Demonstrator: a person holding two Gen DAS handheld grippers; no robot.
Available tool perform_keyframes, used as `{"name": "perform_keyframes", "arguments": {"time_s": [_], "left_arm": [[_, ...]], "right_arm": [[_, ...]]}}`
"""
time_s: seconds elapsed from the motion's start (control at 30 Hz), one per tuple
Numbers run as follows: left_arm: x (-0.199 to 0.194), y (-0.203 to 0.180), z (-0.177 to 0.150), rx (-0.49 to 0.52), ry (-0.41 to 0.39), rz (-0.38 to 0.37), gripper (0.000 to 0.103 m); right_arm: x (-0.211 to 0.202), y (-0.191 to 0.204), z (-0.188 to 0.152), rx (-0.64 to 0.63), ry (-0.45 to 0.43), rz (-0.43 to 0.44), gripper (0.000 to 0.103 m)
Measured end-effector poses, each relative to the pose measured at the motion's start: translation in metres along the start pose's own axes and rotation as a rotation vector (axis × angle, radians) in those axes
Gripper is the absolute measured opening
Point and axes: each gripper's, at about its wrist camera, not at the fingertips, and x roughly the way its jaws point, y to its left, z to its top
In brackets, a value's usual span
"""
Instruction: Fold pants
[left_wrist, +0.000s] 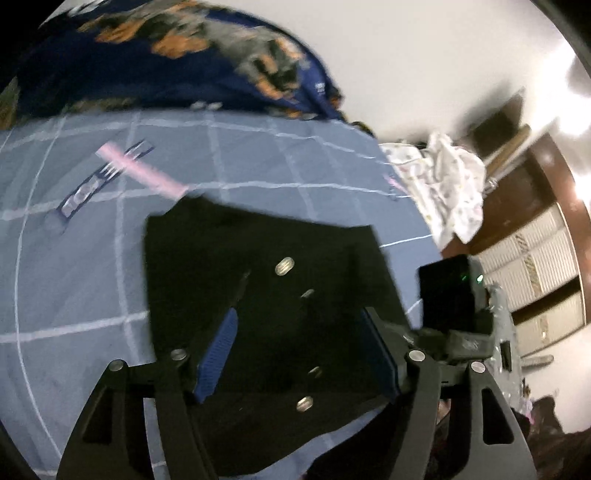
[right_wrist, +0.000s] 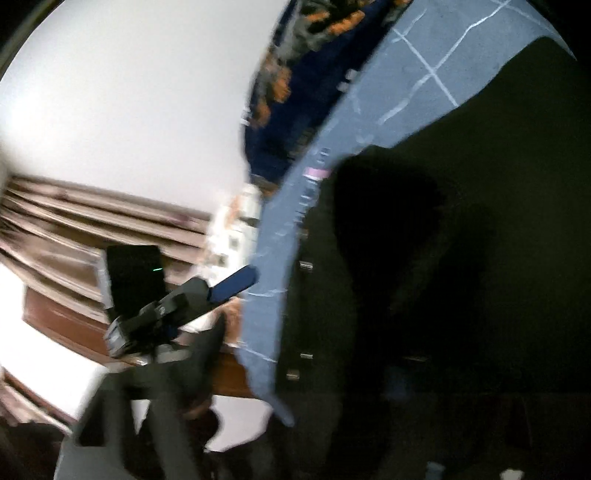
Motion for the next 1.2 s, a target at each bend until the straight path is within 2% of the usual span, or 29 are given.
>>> {"name": "perform_keyframes", "arguments": {"time_s": [0.07, 0.17, 0.27, 0.4, 0.53, 0.63, 0.73, 0.8, 0.87, 0.97, 1.03, 1.13, 1.17, 1.2], "left_arm": [[-0.002, 0.019, -0.01, -0.059, 0.008, 0.009, 0.068], [-0.004, 0.041, -0.019, -0.14, 0.009, 0.007, 0.068], [-0.006, 0.048, -0.021, -0.175, 0.005, 0.012, 0.068], [-0.002, 0.037, -0.018, -0.134, 0.006, 0.034, 0.068], [0.018, 0.023, -0.016, -0.083, 0.044, 0.055, 0.069], [0.034, 0.014, -0.016, -0.055, 0.075, 0.065, 0.069], [0.046, 0.008, -0.018, -0.027, 0.102, 0.091, 0.069], [0.05, 0.006, -0.017, -0.012, 0.109, 0.108, 0.069], [0.052, 0.008, -0.017, -0.011, 0.108, 0.114, 0.069], [0.053, 0.016, -0.017, -0.049, 0.109, 0.098, 0.069], [0.054, 0.021, -0.017, -0.081, 0.11, 0.084, 0.069], [0.054, 0.024, -0.02, -0.092, 0.108, 0.075, 0.069], [0.054, 0.024, -0.021, -0.087, 0.107, 0.079, 0.069], [0.054, 0.023, -0.021, -0.08, 0.109, 0.084, 0.07]], "right_arm": [[0.0, -0.005, 0.003, 0.031, 0.012, -0.052, 0.019], [-0.009, -0.006, 0.008, 0.065, -0.002, -0.051, 0.017], [-0.032, 0.003, 0.018, 0.062, -0.05, 0.003, 0.015], [-0.078, 0.005, 0.034, 0.044, -0.143, 0.027, 0.014], [-0.116, -0.031, 0.038, 0.116, -0.204, -0.023, 0.014], [-0.128, -0.056, 0.029, 0.18, -0.216, -0.053, 0.013], [-0.144, -0.072, 0.019, 0.216, -0.265, -0.018, 0.008], [-0.156, -0.071, 0.019, 0.217, -0.301, -0.001, 0.008], [-0.165, -0.067, 0.022, 0.187, -0.309, -0.03, 0.008], [-0.168, -0.058, 0.027, 0.144, -0.294, -0.017, 0.011], [-0.165, -0.055, 0.033, 0.121, -0.284, -0.058, 0.014], [-0.153, -0.051, 0.04, 0.072, -0.24, -0.116, 0.038], [-0.15, -0.051, 0.042, 0.06, -0.229, -0.127, 0.05], [-0.149, -0.052, 0.043, 0.052, -0.226, -0.131, 0.054]]}}
